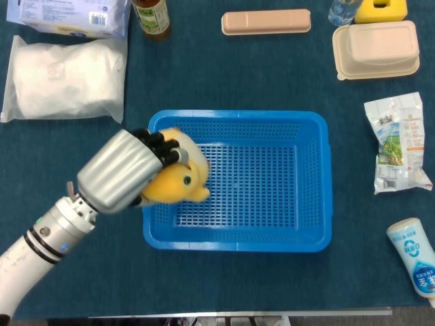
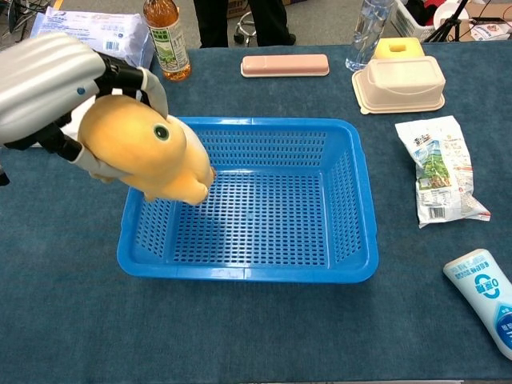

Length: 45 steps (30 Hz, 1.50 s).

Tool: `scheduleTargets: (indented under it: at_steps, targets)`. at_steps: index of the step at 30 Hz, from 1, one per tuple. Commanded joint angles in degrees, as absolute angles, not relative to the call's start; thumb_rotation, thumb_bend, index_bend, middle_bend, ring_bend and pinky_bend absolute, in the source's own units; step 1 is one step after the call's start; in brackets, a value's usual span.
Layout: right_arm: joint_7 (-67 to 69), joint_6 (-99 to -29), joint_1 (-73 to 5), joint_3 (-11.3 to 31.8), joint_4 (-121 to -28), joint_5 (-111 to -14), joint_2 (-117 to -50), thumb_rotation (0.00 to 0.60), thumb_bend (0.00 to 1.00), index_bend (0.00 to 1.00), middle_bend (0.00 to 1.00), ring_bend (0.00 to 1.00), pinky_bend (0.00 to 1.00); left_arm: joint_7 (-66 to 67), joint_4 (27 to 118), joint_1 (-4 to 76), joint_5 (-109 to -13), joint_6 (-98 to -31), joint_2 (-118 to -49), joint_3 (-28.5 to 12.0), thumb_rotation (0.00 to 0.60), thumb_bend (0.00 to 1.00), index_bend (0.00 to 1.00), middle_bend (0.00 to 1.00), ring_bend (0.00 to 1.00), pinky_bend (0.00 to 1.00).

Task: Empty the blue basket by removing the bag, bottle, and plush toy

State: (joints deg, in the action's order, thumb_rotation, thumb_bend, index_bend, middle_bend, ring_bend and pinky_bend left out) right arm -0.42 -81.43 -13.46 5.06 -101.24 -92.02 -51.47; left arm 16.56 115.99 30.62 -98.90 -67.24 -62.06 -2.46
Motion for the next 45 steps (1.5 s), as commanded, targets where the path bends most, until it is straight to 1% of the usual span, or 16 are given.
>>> scheduleTargets:
  at_steps: [1, 12, 20, 23, 25, 26, 28, 30, 32, 33, 37, 39, 41, 43, 44, 45]
  targets:
    - [-0.41, -81.42, -13.43, 5.06, -101.21, -91.97, -51.44, 0.600, 0.00, 0.29, 0.33, 0.28, 0.59, 22.14, 114.33, 29.27, -98.95, -70.81, -61.57, -4.46, 0.600, 0.14, 0.69, 0.70, 0.51, 0.60]
    - [-0.96, -80.60, -13.73, 5.05, -101.57, -91.75, -51.66, 0.600, 0.00, 0.29, 0.33, 0.28, 0.58, 28.55, 114.27, 24.48, -96.56, -77.84, -59.31, -5.92, 0.600, 0.14, 0.70, 0.70, 0.51, 0.60]
    - [-1.07, -80.11, -13.79, 4.94, -101.46, -91.41, -52.10, 0.600, 0.00, 0.29, 0.33, 0.28, 0.58, 35.94, 113.28, 19.54, -87.60, -77.75, -57.99, -3.31, 0.600, 0.14, 0.68, 0.69, 0.51, 0.60]
    - [-1.19, -80.13, -13.70, 4.97, -101.57, -91.16, -52.01, 0.600, 0.00, 0.29, 0.33, 0.28, 0.58, 34.61, 111.21, 17.66, -84.70, -78.38, -58.48, -2.51, 0.600, 0.14, 0.64, 0.67, 0.50, 0.60]
    - [-1.28, -80.07, -13.66, 4.99, -101.68, -90.96, -51.96, 0.600, 0.00, 0.29, 0.33, 0.28, 0.58, 32.62, 109.79, 16.91, -84.33, -78.62, -58.75, -2.05, 0.600, 0.14, 0.57, 0.62, 0.49, 0.60]
    - [-1.39, -80.01, -13.64, 4.97, -101.77, -90.87, -51.93, 0.600, 0.00, 0.29, 0.33, 0.28, 0.58, 31.70, 109.08, 16.49, -83.88, -78.56, -58.83, -1.74, 0.600, 0.14, 0.51, 0.56, 0.48, 0.60]
    - [-1.57, -79.89, -13.65, 4.97, -101.89, -90.75, -51.94, 0.600, 0.00, 0.29, 0.33, 0.28, 0.58, 30.95, 108.57, 16.05, -83.16, -78.33, -58.82, -1.45, 0.600, 0.14, 0.35, 0.39, 0.39, 0.59]
    - [-1.70, -79.70, -13.72, 4.98, -101.98, -90.65, -52.00, 0.600, 0.00, 0.29, 0.33, 0.28, 0.58, 30.35, 108.59, 15.82, -82.18, -77.87, -58.64, -1.38, 0.600, 0.14, 0.22, 0.24, 0.29, 0.56]
    - [-1.77, -79.51, -13.83, 4.99, -101.99, -90.60, -52.10, 0.600, 0.00, 0.29, 0.33, 0.28, 0.58, 29.96, 108.66, 15.80, -81.52, -77.62, -58.48, -1.56, 0.600, 0.14, 0.12, 0.14, 0.21, 0.52]
    - [-1.79, -79.40, -13.89, 5.00, -101.99, -90.60, -52.16, 0.600, 0.00, 0.29, 0.33, 0.28, 0.58, 29.47, 108.64, 15.84, -81.54, -77.51, -58.42, -1.65, 0.600, 0.14, 0.09, 0.10, 0.18, 0.51]
    - [-1.80, -79.18, -14.01, 5.03, -101.91, -90.50, -52.29, 0.600, 0.00, 0.29, 0.33, 0.28, 0.58, 27.27, 108.11, 15.85, -81.86, -77.73, -58.48, -2.14, 0.600, 0.13, 0.02, 0.03, 0.12, 0.47]
    - [-1.71, -79.17, -14.00, 5.03, -101.84, -90.44, -52.32, 0.600, 0.00, 0.29, 0.33, 0.28, 0.58, 26.72, 107.88, 15.84, -81.74, -77.98, -58.60, -2.52, 0.600, 0.10, 0.00, 0.00, 0.06, 0.42]
    - [-1.63, -79.23, -13.93, 5.00, -101.76, -90.41, -52.33, 0.600, 0.00, 0.29, 0.33, 0.28, 0.58, 26.03, 107.97, 15.84, -81.60, -78.13, -58.70, -2.85, 0.600, 0.08, 0.00, 0.00, 0.01, 0.37]
    - [-1.48, -79.45, -13.76, 4.96, -101.70, -90.39, -52.31, 0.600, 0.00, 0.29, 0.33, 0.28, 0.58, 24.74, 107.88, 15.82, -82.17, -78.83, -58.98, -3.34, 0.600, 0.06, 0.00, 0.00, 0.00, 0.32]
    - [-1.38, -79.62, -13.66, 4.95, -101.69, -90.39, -52.30, 0.600, 0.00, 0.29, 0.33, 0.28, 0.58, 23.96, 107.60, 15.77, -82.77, -79.44, -59.26, -3.59, 0.600, 0.06, 0.01, 0.00, 0.00, 0.31]
    - [-1.27, -79.89, -13.49, 4.94, -101.69, -90.42, -52.27, 0.600, 0.00, 0.29, 0.33, 0.28, 0.58, 22.81, 106.95, 15.62, -83.84, -80.62, -59.83, -3.99, 0.600, 0.06, 0.05, 0.00, 0.01, 0.30]
